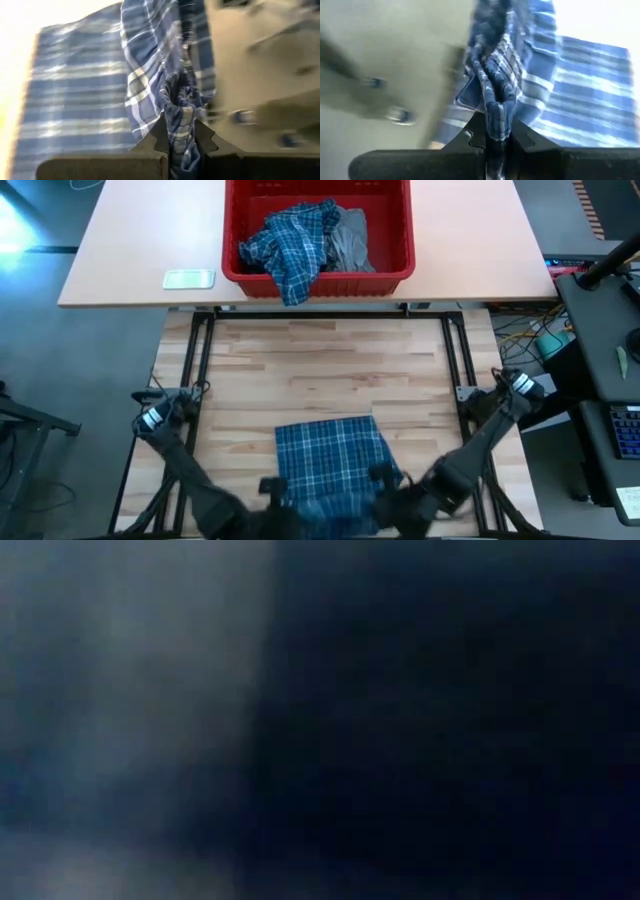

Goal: Fold Laundry from Bin
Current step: Fold the blue patterned pants

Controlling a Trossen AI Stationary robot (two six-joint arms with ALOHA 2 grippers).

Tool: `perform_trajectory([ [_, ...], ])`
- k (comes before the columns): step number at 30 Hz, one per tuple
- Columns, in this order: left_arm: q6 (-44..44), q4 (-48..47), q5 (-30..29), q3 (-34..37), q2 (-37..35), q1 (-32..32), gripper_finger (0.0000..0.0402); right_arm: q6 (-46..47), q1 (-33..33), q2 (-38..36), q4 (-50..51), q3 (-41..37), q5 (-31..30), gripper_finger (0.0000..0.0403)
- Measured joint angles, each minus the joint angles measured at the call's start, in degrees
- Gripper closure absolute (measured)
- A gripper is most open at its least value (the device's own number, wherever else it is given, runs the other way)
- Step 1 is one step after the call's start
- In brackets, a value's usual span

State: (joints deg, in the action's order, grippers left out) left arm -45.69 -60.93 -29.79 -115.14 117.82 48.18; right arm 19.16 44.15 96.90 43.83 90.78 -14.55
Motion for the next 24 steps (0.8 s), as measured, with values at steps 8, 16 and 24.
perform_trajectory([
  [8, -0.84, 0.0, -0.02, 17.06, -2.96, -8.21, 0.0398, -2.68, -12.22, -0.25, 7.62, -7.44, 0.2, 0.0385],
  [16, -0.97, 27.63, 3.48, 41.71, -13.95, -15.22, 0.0396, -7.32, -21.78, -1.14, 1.81, -16.95, 2.51, 0.0386],
  [24, -2.21, 28.94, 8.11, 48.06, -24.22, -18.94, 0.0395, -13.47, -26.49, -2.22, 2.51, -14.12, 4.11, 0.0385],
])
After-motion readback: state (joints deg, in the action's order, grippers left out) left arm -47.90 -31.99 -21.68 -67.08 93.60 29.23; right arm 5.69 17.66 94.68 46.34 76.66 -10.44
